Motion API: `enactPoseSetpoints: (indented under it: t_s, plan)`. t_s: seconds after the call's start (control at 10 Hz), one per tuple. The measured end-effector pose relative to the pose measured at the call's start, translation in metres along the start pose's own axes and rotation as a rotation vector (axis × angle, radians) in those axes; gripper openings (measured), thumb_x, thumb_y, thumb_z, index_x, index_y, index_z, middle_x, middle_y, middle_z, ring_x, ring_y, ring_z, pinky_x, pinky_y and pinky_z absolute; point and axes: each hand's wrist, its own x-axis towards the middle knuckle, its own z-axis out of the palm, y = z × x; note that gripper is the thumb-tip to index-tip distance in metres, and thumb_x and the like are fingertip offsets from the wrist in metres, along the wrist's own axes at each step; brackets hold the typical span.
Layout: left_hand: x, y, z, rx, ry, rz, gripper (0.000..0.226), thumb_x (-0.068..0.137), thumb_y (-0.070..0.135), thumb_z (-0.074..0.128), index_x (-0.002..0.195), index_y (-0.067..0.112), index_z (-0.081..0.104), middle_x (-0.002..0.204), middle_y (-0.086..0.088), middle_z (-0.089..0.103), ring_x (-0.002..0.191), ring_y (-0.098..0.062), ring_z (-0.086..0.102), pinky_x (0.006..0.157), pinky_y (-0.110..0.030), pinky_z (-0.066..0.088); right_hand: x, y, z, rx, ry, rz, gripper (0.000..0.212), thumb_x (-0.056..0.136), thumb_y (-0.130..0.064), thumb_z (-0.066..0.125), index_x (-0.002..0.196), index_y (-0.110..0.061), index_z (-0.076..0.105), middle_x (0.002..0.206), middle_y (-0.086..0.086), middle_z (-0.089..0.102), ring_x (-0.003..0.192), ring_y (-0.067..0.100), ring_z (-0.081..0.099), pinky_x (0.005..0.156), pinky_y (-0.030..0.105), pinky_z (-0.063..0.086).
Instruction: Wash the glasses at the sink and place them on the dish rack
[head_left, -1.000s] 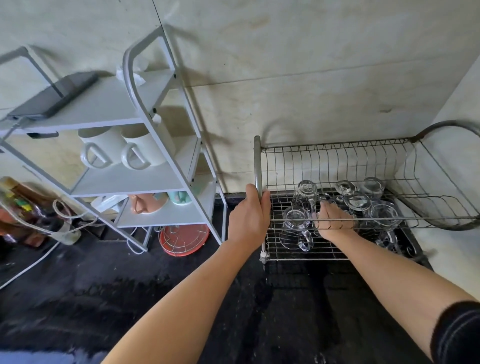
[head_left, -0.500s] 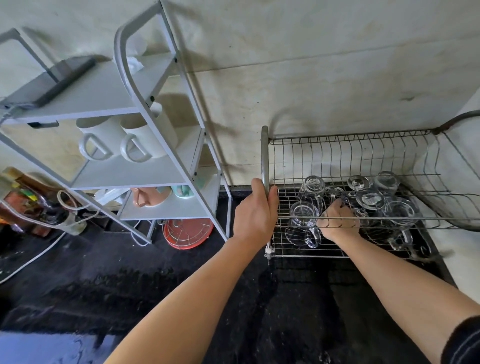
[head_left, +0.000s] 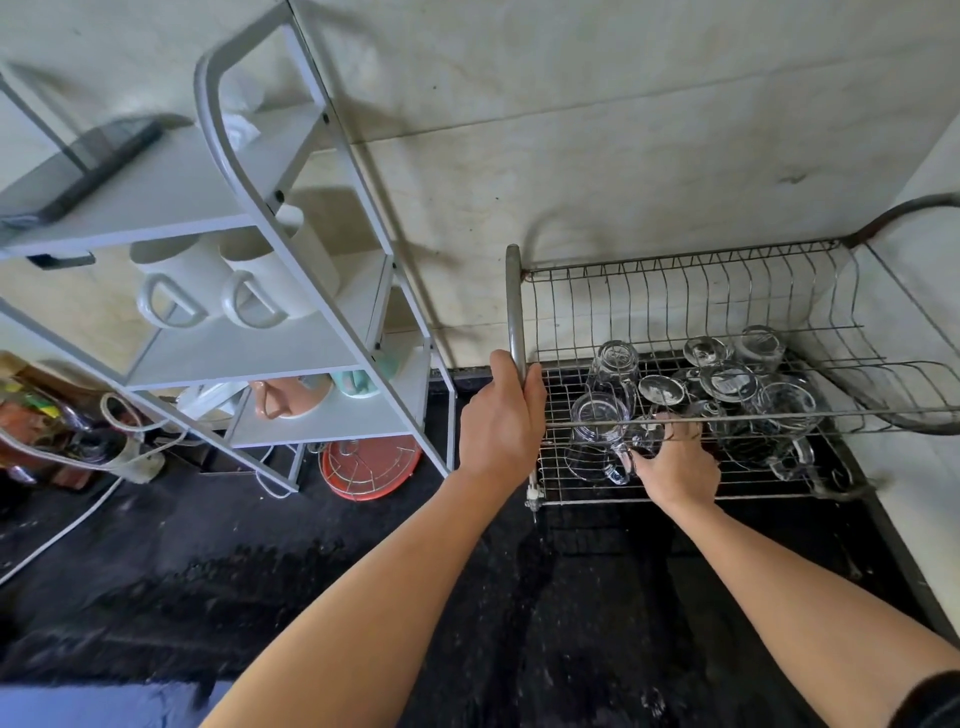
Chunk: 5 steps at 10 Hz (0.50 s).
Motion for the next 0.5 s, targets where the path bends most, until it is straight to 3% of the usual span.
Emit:
enactPoseSetpoints:
  t_s: [0.2,0.4,0.5]
  plan:
    - [-0.001,0.000,0.000,0.004,0.005,0.004,0.024,0.103,0.033,0.031,0.091,0.011,0.030,0.054,0.003,0.043,0.045,-0.026,0.044,0.045,-0.034,0.032,-0.003,0.005,0.012,0.013,0.014,-0.013,0.055,0.086,-0.043,0.068,0.125,-0.011,0.043,0.127,0.012,0.048,0.081,0.032,0.066,0.056,0.034,0.046]
    - [-0.001,0.003,-0.002,-0.001,-0.002,-0.009,0.024,0.103,0.032,0.031,0.091,0.012,0.029,0.055,0.004,0.043,0.045,-0.023,0.044,0.045,-0.033,0.030,-0.017,0.012,-0.006,0.003,-0.014,-0.037,0.069,0.087,-0.045,0.066,0.142,-0.016,0.035,0.137,0.008,0.045,0.100,0.029,0.064,0.065,0.035,0.050]
    - [-0.001,0.004,-0.004,-0.006,-0.021,-0.032,0.023,0.103,0.031,0.030,0.091,0.012,0.028,0.055,0.003,0.043,0.045,-0.019,0.042,0.044,-0.032,0.024,-0.038,0.026,-0.024,-0.005,-0.013,-0.096,0.054,0.091,-0.046,0.059,0.138,-0.022,0.047,0.134,0.000,0.053,0.103,0.021,0.063,0.071,0.033,0.052]
